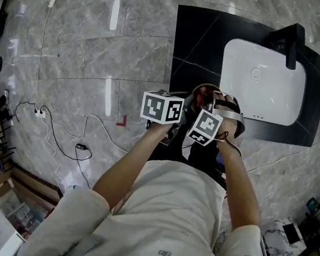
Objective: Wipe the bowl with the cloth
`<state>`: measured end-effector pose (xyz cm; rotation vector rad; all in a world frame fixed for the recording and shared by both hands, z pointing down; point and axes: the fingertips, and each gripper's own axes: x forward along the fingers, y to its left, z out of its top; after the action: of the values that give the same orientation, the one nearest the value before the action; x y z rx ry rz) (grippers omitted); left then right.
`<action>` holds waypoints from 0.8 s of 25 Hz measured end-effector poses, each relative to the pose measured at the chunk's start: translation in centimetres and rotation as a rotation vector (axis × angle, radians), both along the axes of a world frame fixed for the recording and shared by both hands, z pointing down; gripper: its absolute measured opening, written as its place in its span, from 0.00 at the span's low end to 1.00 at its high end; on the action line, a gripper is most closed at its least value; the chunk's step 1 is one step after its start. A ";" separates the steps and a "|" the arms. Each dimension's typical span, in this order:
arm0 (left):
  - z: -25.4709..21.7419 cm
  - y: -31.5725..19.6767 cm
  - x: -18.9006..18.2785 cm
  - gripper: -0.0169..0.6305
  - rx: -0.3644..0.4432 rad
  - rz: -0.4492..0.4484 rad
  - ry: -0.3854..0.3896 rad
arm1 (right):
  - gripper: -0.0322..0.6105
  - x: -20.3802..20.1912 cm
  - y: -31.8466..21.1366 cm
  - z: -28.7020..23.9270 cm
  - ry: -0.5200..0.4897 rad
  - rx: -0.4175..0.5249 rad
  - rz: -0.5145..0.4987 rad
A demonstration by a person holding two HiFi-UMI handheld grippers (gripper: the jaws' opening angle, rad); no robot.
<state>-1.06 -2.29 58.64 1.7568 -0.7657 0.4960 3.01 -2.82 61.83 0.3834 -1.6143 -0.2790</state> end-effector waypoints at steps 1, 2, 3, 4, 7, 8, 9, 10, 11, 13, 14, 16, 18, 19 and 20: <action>0.0 -0.1 0.0 0.05 0.000 -0.001 0.000 | 0.07 -0.1 -0.1 0.0 -0.001 0.001 -0.003; 0.0 -0.1 0.0 0.05 0.002 -0.005 0.001 | 0.07 -0.1 -0.2 0.1 -0.001 0.003 -0.005; 0.0 -0.2 0.0 0.05 0.002 -0.012 0.001 | 0.07 -0.1 -0.1 0.1 0.000 0.004 -0.006; 0.1 -0.1 -0.2 0.05 0.001 -0.020 0.001 | 0.07 -0.1 0.0 0.1 0.001 0.002 -0.005; 0.2 -0.1 -0.4 0.05 -0.004 -0.039 0.007 | 0.07 -0.2 0.8 0.1 -0.007 -0.040 0.020; 0.0 -0.2 -0.3 0.05 -0.003 -0.041 0.013 | 0.07 -0.3 1.2 0.1 -0.020 -0.065 0.038; -0.1 -0.2 -0.3 0.05 -0.001 -0.041 0.017 | 0.07 -0.6 1.5 0.0 -0.038 -0.091 0.056; -0.1 -0.2 -0.3 0.05 -0.001 -0.042 0.017 | 0.07 -1.0 1.8 0.0 -0.058 -0.114 0.071; 0.0 -0.2 -0.3 0.05 -0.003 -0.043 0.015 | 0.07 -1.4 2.0 -0.1 -0.080 -0.131 0.083; 0.1 0.0 -0.3 0.05 -0.007 -0.045 0.007 | 0.07 -2.5 2.3 -0.2 -0.130 -0.155 0.104; 0.2 0.0 -0.4 0.05 -0.006 -0.044 0.000 | 0.07 -3.0 2.4 -0.3 -0.155 -0.167 0.114; 0.2 0.0 -0.5 0.05 -0.002 -0.043 -0.010 | 0.07 -3.6 2.6 -0.4 -0.180 -0.186 0.128; 0.2 -0.1 -0.5 0.05 0.000 -0.046 -0.001 | 0.07 -3.7 2.7 -0.5 -0.179 -0.195 0.126; 0.2 -0.1 -0.6 0.05 -0.001 -0.048 0.001 | 0.07 -3.8 2.8 -0.5 -0.178 -0.198 0.123; 0.3 0.0 -0.7 0.05 -0.003 -0.051 -0.001 | 0.07 -3.8 2.8 -0.5 -0.180 -0.200 0.125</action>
<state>-1.78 -2.29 58.92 1.7301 -0.8077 0.4637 -0.77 0.01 61.32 0.3610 -1.7683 0.0131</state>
